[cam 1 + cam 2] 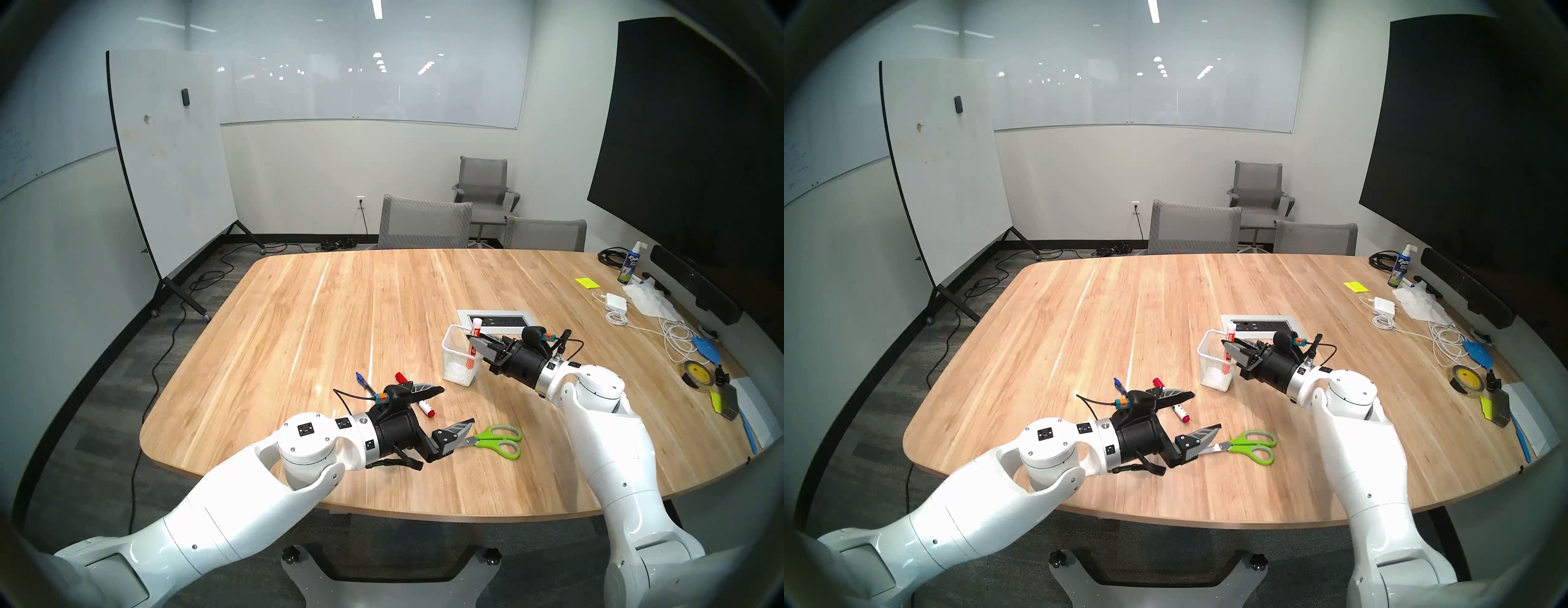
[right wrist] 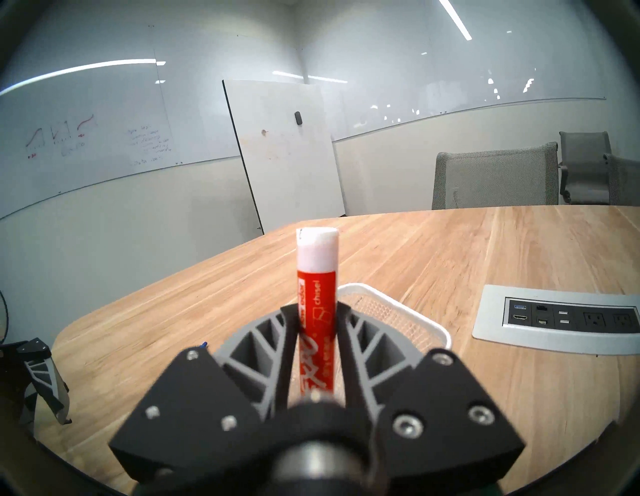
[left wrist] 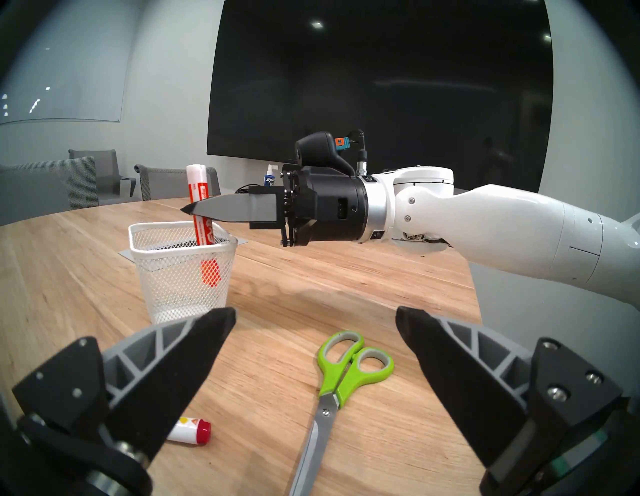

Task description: Place the pen, the marker, and the scissors into the pen holder

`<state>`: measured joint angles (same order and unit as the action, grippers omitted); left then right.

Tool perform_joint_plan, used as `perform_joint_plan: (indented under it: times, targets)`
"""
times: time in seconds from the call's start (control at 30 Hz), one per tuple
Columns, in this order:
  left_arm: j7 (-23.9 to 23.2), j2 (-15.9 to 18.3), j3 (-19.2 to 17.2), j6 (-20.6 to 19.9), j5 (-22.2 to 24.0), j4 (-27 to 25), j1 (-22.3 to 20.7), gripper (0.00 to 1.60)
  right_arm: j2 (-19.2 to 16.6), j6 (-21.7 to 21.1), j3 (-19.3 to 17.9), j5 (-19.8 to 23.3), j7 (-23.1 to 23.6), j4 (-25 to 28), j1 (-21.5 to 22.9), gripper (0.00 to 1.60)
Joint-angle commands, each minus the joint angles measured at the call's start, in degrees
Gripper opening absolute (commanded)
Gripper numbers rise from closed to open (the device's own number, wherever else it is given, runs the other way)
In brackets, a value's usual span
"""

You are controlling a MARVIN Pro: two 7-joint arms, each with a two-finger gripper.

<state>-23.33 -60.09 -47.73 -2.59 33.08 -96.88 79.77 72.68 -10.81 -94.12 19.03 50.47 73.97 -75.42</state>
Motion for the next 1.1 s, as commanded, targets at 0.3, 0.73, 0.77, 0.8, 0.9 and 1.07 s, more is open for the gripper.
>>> perform_joint_plan:
  times: [0.3, 0.73, 0.77, 0.8, 0.9, 1.07]
  targets:
    - [0.03, 0.03, -0.32, 0.52, 0.12, -1.51, 0.01, 1.6, -0.01, 0.09, -0.55, 0.32, 1.35, 2.15, 0.16, 1.36]
    - [0.15, 0.07, -0.36, 0.52, 0.16, -1.66, 0.07, 1.6, -0.08, -0.54, -1.36, 0.74, 2.22, 3.61, -0.47, 1.54]
    - [0.21, 0.07, -0.34, 0.54, 0.11, -1.65, 0.08, 1.6, -0.24, -1.02, -1.69, 1.01, 2.63, 4.55, -0.87, 1.54]
    - [0.21, 0.07, -0.34, 0.54, 0.11, -1.65, 0.08, 1.6, -0.24, -1.02, -1.69, 1.01, 2.63, 4.55, -0.87, 1.54]
    - [0.37, 0.07, -0.33, 0.58, 0.05, -1.68, 0.15, 1.6, -0.71, -1.9, -2.49, 1.55, 3.58, 6.19, -1.57, 1.54]
    - [0.51, 0.15, -0.3, 0.66, -0.01, -1.77, 0.2, 1.6, -1.69, -3.36, -3.68, 2.08, 5.01, 7.72, -2.33, 1.51]
